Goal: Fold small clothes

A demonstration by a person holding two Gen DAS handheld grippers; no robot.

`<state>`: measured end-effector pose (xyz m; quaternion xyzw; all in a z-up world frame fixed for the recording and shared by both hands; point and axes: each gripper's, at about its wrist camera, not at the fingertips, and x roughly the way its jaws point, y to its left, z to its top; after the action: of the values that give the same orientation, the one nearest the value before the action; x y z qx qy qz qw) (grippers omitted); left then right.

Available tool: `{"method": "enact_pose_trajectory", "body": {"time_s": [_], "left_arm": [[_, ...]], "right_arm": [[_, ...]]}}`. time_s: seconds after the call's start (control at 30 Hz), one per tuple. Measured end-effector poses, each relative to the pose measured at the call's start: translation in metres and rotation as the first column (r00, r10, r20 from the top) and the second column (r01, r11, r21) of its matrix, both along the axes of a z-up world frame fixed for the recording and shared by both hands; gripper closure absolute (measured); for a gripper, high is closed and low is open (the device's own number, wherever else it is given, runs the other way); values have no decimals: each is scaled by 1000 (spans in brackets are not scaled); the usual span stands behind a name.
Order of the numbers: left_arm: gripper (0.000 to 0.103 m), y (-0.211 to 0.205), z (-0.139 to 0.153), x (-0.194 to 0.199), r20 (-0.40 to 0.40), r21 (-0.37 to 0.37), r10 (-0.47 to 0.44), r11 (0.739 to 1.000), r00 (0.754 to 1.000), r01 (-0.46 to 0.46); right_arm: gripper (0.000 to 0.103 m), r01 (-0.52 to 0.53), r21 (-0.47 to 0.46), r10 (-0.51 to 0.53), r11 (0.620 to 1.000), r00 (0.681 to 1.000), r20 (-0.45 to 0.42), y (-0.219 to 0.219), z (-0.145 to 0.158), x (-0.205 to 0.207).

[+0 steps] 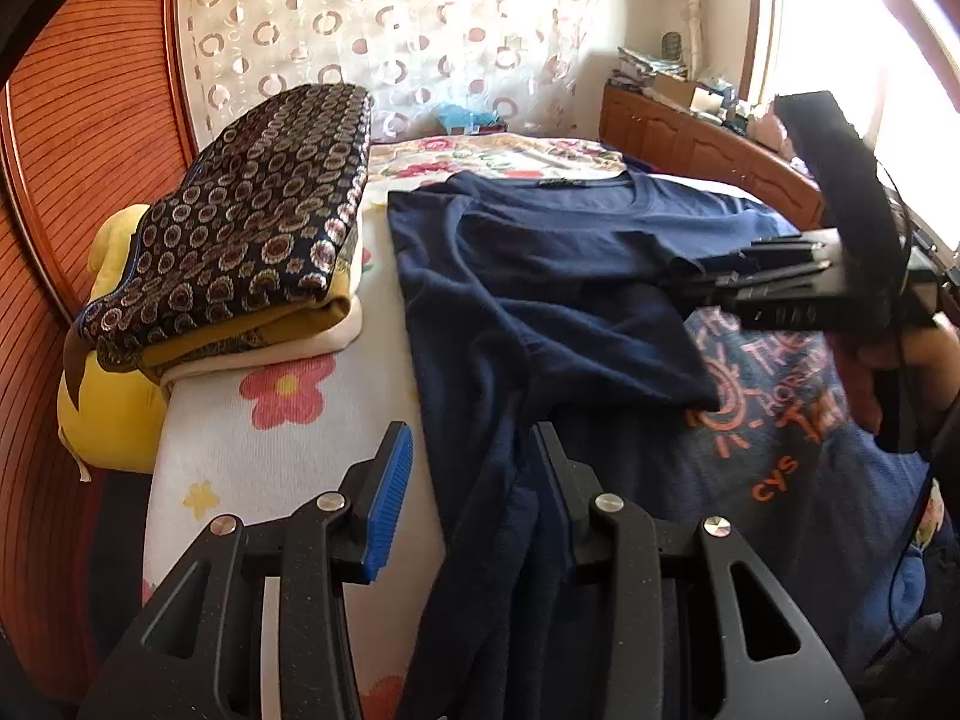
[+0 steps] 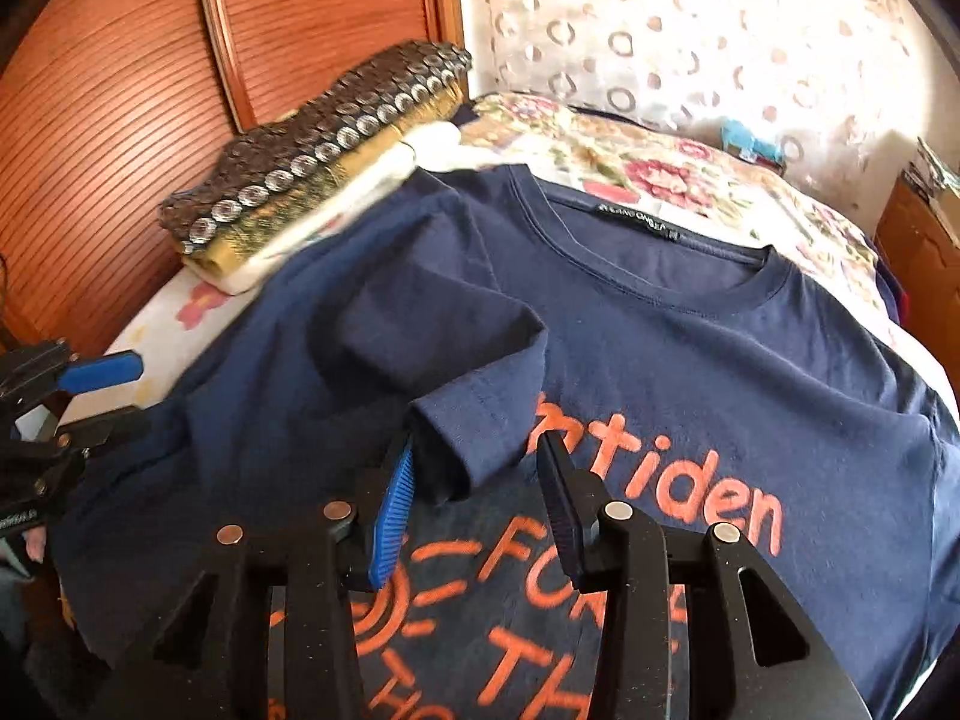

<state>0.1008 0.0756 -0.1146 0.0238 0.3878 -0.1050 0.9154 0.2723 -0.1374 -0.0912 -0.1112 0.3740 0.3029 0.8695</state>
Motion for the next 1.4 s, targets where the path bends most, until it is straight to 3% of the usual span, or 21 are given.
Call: {"method": "enact_pose_trajectory", "body": {"time_s": [0.03,0.33,0.4,0.47,0.67,0.73,0.83,1.03,1.27,1.4], "left_arm": [[62,0,-1,0,-2,1,3,1000,1000,-3],[62,3,-17,1,-30,5,19,1000,999,-19],[62,3,-17,0,-30,1,21,1000,999,-21],[62,2,-18,0,-28,2,19,1000,999,-19],[62,1,-19,-1,-19,1,20,1000,1000,-20],[62,2,-19,0,-20,-4,20,1000,1000,-20],[61,3,-19,0,-21,-11,23,1000,1000,-23],[61,4,-19,1,-21,-12,24,1000,999,-25],[61,3,-18,1,-18,-5,25,1000,1000,-26],[61,2,-17,-1,-9,8,28,1000,1000,-28]], "right_arm": [[93,-3,14,3,1000,1000,-3,-2,3,2],[97,72,36,-73,997,997,17,-38,30,25],[91,76,19,-75,997,997,-20,-38,25,30],[76,107,-14,-107,994,994,14,-37,24,33],[65,132,99,-139,986,988,70,-66,31,13],[65,197,110,-210,974,969,126,-85,28,2],[65,351,74,-359,933,906,226,-120,17,-3],[65,513,-6,-500,859,840,209,-190,-11,28],[65,575,12,-572,818,811,123,-240,-20,51],[65,578,25,-579,815,813,71,-260,-25,57]]}}
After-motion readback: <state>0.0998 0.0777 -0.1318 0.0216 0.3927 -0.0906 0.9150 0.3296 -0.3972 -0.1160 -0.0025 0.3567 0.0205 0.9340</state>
